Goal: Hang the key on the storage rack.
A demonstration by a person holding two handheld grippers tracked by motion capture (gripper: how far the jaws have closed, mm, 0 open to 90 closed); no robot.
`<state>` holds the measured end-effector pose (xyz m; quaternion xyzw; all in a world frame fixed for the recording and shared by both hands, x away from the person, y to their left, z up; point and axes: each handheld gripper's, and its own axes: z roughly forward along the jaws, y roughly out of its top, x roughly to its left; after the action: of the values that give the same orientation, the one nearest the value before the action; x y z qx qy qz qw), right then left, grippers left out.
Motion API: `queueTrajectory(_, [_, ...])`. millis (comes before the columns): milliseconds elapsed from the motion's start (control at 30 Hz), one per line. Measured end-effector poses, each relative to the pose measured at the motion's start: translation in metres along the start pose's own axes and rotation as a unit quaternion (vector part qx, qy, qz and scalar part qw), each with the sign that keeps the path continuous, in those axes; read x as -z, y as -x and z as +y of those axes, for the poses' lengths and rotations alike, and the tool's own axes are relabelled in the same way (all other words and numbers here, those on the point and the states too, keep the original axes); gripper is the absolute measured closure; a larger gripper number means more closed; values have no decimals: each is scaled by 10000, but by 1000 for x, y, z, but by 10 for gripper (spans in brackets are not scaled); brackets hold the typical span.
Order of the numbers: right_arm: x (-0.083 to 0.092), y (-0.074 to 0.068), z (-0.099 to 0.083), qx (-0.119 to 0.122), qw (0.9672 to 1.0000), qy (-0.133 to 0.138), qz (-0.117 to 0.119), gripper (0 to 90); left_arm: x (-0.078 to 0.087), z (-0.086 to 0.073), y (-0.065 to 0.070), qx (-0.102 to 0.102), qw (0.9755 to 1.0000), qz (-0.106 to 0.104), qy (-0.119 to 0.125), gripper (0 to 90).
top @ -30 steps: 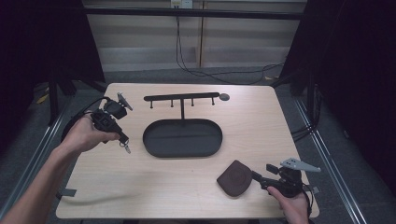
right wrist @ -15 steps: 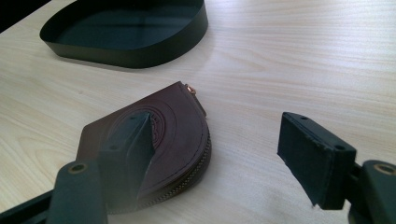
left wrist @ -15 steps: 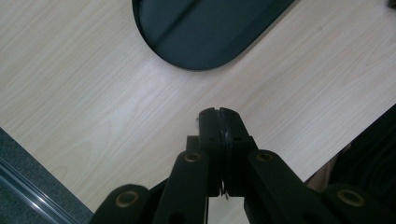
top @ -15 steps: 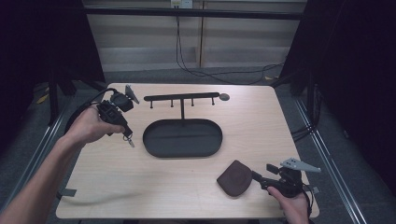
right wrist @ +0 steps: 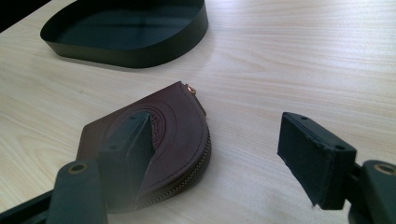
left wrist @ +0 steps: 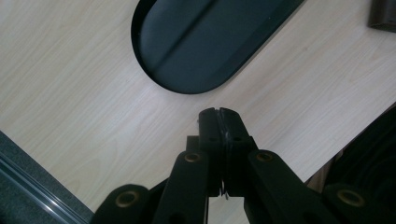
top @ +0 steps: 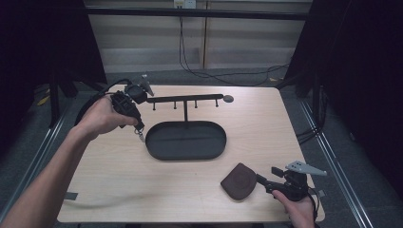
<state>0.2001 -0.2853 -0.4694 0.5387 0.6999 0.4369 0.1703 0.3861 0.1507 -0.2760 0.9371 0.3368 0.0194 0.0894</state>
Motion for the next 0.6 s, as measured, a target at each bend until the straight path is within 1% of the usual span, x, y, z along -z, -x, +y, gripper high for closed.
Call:
queueTrajectory(100, [0, 0, 0, -8, 10000, 2, 3, 264, 0, 7, 1, -42, 10000, -4, -19, 892])
queueTrajectory(367, [0, 1, 0, -19, 10000, 7, 21, 264, 0, 25, -2, -7, 10000, 1, -54, 892])
queueTrajectory(500, [0, 1, 0, -19, 10000, 7, 38, 264, 1, 33, -5, 53, 10000, 20, -36, 893])
queueTrajectory(533, [0, 1, 0, -20, 10000, 0, 35, 264, 0, 35, -5, 23, 10000, 9, -31, 892])
queueTrajectory(600, [0, 1, 0, -31, 10000, 7, 40, 264, 1, 39, -6, 30, 10000, 0, -9, 892])
